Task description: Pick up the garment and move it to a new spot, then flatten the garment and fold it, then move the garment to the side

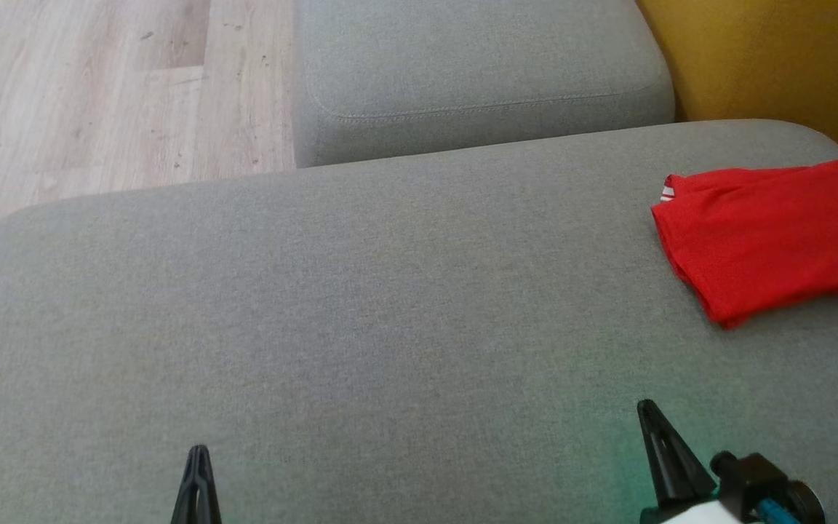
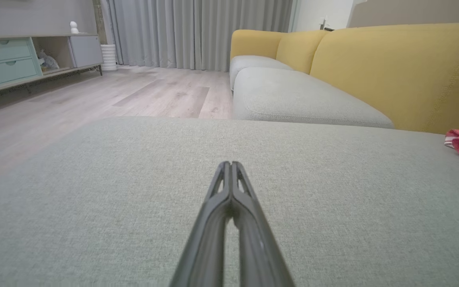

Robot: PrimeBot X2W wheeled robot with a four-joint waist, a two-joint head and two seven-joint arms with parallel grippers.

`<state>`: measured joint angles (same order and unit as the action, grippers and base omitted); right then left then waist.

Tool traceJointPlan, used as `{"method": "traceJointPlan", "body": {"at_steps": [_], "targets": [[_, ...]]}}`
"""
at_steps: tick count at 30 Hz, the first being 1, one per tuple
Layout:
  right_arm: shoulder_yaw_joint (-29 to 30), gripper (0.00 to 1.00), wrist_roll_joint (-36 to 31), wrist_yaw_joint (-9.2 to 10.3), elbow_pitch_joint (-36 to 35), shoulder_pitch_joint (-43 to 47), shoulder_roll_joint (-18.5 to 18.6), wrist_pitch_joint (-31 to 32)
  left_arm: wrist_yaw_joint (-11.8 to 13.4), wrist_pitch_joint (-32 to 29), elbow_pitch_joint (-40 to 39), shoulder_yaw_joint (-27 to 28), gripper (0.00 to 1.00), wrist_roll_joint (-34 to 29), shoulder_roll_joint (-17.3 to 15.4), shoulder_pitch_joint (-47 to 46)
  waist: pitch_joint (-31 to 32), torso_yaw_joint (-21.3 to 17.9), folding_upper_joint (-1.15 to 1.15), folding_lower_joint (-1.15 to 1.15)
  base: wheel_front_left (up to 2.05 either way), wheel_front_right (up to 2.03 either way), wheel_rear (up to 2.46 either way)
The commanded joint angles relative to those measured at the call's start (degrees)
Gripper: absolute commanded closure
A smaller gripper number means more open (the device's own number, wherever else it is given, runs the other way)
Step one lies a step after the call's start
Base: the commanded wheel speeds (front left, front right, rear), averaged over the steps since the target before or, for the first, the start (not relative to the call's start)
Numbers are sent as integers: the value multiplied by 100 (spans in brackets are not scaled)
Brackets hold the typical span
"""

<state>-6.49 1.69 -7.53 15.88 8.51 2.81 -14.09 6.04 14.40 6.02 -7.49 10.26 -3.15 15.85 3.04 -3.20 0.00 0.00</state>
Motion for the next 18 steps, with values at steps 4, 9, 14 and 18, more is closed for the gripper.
{"method": "traceJointPlan", "body": {"at_steps": [4, 9, 14, 18], "targets": [[30, 100, 523, 0, -181, -164, 33, 57, -57, -59, -143, 36, 100, 478, -29, -153, -16, 15, 0, 0, 0, 0, 0], [52, 100, 911, 0, -172, -227, 56, 118, -116, -123, -89, 65, 100, 829, -48, -245, -28, 28, 0, 0, 0, 0, 0], [77, 100, 1297, 1, -170, -284, 76, 179, -176, -188, -34, 94, 100, 1179, -66, -338, -41, 41, 0, 0, 0, 0, 0], [99, 100, 1603, 1, -171, -328, 90, 231, -222, -241, 6, 120, 100, 1458, -79, -411, -51, 51, 0, 0, 0, 0, 0]]}}
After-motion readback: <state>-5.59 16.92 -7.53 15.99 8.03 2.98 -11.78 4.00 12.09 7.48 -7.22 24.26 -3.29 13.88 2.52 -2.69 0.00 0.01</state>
